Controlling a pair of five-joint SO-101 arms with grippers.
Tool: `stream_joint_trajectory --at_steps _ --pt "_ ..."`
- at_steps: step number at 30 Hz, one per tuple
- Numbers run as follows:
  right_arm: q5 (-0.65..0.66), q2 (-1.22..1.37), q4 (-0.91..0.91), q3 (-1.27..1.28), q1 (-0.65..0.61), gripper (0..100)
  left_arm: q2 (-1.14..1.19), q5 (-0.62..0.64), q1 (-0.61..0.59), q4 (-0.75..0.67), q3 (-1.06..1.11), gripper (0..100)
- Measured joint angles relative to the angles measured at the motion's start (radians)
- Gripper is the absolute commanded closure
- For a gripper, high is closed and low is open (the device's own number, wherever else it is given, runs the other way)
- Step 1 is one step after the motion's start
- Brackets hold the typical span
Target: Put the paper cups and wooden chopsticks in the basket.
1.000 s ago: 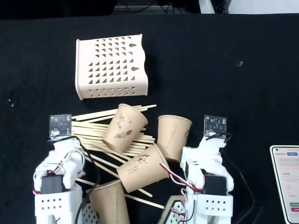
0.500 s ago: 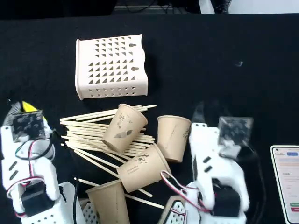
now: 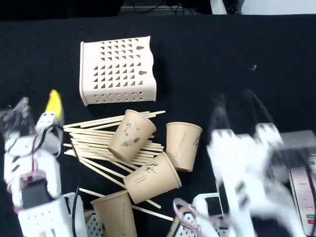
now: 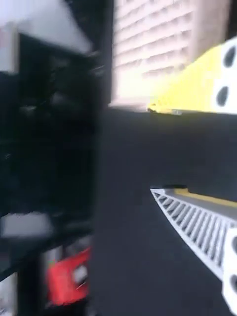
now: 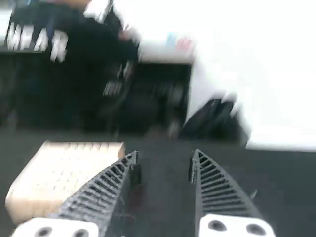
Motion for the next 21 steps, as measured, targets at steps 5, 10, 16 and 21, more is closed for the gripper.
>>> stream_joint_trajectory --at_steps 5,10,16,21 --pt "0.000 0.339 -0.026 0.015 -0.029 82.8 0.339 0.003 0.083 -0.003 -0.060 75" --pt "0.000 0.569 -0.209 0.140 -0.037 82.8 0.733 0.005 0.101 -0.003 -0.311 75" --pt "0.000 0.718 -0.419 0.311 -0.048 82.8 1.181 0.008 0.155 0.112 -0.726 75" --pt "0.000 0.726 -0.534 0.451 -0.057 82.8 1.499 0.008 0.186 0.207 -1.028 75"
